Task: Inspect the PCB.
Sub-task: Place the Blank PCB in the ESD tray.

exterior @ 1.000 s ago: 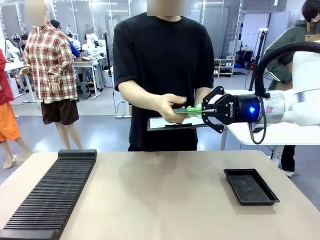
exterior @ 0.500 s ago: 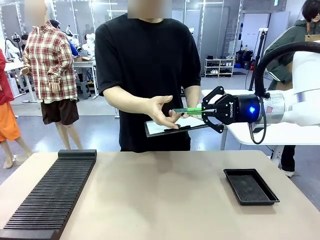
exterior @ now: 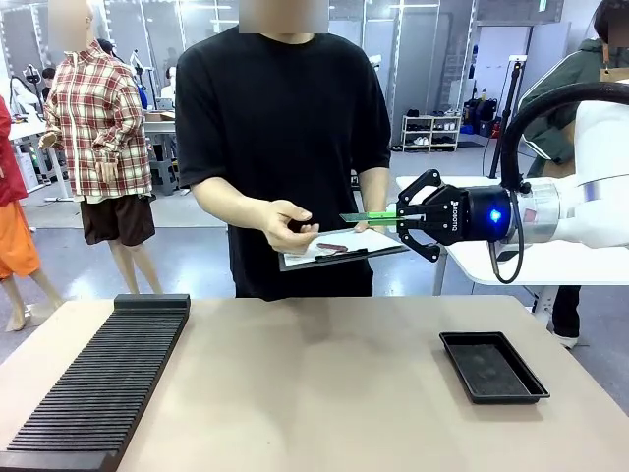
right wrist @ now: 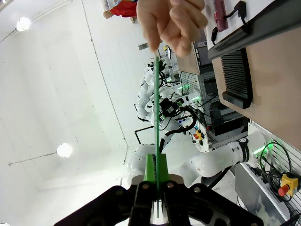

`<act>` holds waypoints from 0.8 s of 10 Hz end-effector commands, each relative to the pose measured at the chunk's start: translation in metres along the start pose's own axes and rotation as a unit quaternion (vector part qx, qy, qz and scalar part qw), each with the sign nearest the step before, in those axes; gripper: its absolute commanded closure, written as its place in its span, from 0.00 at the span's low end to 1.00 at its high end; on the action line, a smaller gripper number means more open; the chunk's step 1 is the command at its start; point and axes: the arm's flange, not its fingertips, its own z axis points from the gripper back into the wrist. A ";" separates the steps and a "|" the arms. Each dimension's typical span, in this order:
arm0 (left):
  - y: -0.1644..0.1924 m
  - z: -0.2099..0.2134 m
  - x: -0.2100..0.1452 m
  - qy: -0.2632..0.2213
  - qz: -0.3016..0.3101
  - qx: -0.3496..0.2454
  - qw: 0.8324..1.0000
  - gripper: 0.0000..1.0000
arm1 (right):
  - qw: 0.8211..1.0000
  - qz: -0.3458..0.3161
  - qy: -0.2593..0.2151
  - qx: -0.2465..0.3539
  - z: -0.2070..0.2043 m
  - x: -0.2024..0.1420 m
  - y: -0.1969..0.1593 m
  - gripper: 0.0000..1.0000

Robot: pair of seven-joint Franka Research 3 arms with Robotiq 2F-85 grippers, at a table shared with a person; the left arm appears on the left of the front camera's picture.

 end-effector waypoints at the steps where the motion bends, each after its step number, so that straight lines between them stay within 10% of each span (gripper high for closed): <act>1: -0.003 0.000 -0.001 0.002 0.001 0.006 1.000 0.00 | 1.000 0.004 0.002 0.001 -0.001 -0.002 0.002 1.00; 8: -0.003 0.000 -0.001 0.002 0.001 0.006 1.000 0.00 | 0.994 0.079 -0.019 -0.066 0.038 -0.013 -0.019 0.97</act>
